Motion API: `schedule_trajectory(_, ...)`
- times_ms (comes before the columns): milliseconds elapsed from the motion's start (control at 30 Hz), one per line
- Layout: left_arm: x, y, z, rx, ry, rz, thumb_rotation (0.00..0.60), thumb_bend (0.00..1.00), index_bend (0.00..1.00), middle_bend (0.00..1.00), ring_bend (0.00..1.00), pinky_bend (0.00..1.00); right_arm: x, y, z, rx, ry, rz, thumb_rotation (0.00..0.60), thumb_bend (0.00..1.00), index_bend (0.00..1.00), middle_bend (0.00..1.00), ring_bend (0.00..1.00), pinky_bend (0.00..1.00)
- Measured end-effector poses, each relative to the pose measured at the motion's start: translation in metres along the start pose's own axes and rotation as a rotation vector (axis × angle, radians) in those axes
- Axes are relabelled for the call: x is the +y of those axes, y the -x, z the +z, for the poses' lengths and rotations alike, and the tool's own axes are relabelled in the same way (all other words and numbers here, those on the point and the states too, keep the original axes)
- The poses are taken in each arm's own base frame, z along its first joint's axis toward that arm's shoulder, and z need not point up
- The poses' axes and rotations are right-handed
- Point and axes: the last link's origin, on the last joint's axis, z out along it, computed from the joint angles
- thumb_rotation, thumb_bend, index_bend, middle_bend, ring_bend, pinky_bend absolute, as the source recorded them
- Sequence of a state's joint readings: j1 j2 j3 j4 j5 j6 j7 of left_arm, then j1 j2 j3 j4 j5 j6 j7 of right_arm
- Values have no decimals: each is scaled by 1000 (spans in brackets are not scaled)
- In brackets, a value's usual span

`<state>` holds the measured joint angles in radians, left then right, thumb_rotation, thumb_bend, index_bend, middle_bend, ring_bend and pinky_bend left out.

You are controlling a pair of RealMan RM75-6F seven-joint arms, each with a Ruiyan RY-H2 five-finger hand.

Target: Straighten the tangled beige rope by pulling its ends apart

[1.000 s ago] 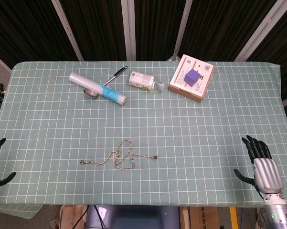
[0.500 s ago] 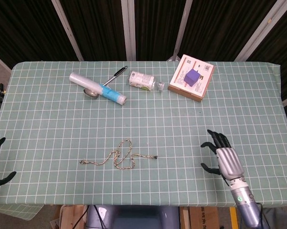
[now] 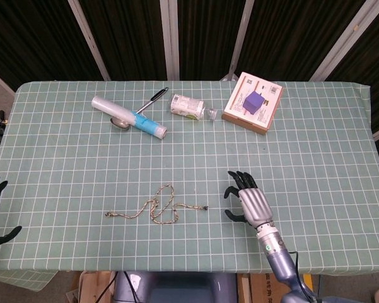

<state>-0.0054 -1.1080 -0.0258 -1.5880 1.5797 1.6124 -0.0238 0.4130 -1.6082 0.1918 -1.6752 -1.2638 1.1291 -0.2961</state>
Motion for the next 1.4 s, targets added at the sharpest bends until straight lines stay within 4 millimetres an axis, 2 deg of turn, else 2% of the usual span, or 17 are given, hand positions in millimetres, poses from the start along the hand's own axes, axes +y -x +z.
schedule_trajectory(267, 0, 1, 1, -7, 4, -9, 600, 11, 0, 0, 0, 0, -17, 29, 13, -39, -1, 7, 600, 317, 504, 118, 0, 0)
schedule_trajectory(600, -1, 1, 3, -15, 7, -20, 600, 11, 0, 0, 0, 0, -30, 52, 20, -59, -3, 23, 600, 335, 526, 127, 0, 0)
schedule_trajectory(1033, -1, 2, 5, -23, 8, -32, 600, 11, 0, 0, 0, 0, -36, 66, 26, -64, 10, 36, 600, 369, 540, 130, 0, 0)
schedule_trajectory(1400, -1, 2, 5, -24, 9, -40, 600, 11, 0, 0, 0, 0, -43, 67, 31, -53, 1, 43, 600, 377, 544, 136, 0, 0)
